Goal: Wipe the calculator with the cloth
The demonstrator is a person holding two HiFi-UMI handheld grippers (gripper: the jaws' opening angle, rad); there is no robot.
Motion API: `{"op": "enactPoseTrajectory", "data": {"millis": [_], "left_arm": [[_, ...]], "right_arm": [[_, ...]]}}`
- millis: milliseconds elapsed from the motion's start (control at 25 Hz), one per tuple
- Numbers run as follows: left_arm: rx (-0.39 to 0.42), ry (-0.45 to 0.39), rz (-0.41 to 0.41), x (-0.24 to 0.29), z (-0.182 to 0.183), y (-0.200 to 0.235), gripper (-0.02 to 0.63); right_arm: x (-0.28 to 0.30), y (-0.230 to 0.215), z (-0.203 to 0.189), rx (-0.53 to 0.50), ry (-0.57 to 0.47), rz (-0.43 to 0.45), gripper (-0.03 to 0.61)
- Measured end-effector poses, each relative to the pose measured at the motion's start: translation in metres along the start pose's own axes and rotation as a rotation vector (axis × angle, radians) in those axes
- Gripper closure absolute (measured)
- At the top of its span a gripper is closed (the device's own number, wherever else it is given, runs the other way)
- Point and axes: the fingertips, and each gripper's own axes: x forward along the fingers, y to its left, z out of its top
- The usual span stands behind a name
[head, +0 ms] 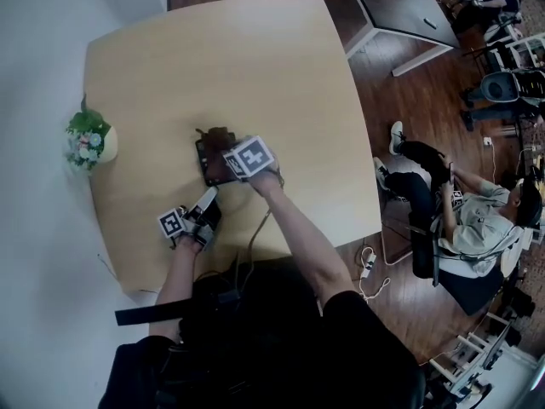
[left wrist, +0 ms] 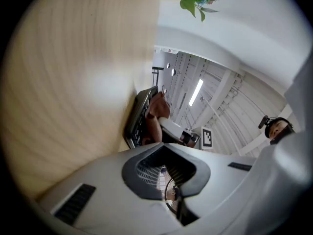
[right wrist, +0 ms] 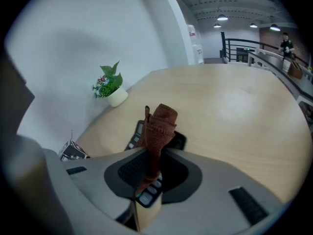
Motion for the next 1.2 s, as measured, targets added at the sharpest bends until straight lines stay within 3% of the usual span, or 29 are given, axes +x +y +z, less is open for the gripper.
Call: {"op": "enactPoseTrajectory", "data": {"millis": [200, 280, 360, 520, 600, 720, 920, 1200], "left_arm": [[0.006, 0.002, 0.000, 0.001, 0.000, -0.001, 0.598], [0.006, 0.004, -0.002, 0.003, 0.000, -0.002, 0.598], [0.007, 0.003, -0.004, 0.003, 0.000, -0.004, 0.598], [0.006, 0.000, -0.005, 0.001, 0.001, -0.003, 0.598], [0.010, -0.001, -0.010, 0.002, 0.001, -0.004, 0.598], [0.008, -0.001, -0.009, 0.002, -0.002, -0.003, 0.598], [0.006, 0.003, 0.000, 0.001, -0.001, 0.000, 0.598], [0.009, 0.003, -0.006, 0.002, 0.000, -0.001, 0.598]], "right_arm": [[-0.040, -0.069, -0.033, 0.089, 0.004, -0.151, 0.512], [-0.054, -0.072, -0.031, 0.108, -0.014, -0.168, 0.512], [-0.056, -0.046, -0.014, 0.096, -0.063, -0.100, 0.512], [-0.025, 0.046, 0.034, -0.017, -0.136, 0.143, 0.512], [0.000, 0.069, 0.041, -0.078, -0.104, 0.173, 0.512], [0.028, 0.061, 0.029, -0.094, -0.028, 0.127, 0.511], [0.006, 0.015, 0.011, -0.057, -0.024, 0.044, 0.509], [-0.041, -0.073, -0.032, 0.096, -0.001, -0.125, 0.511]]}}
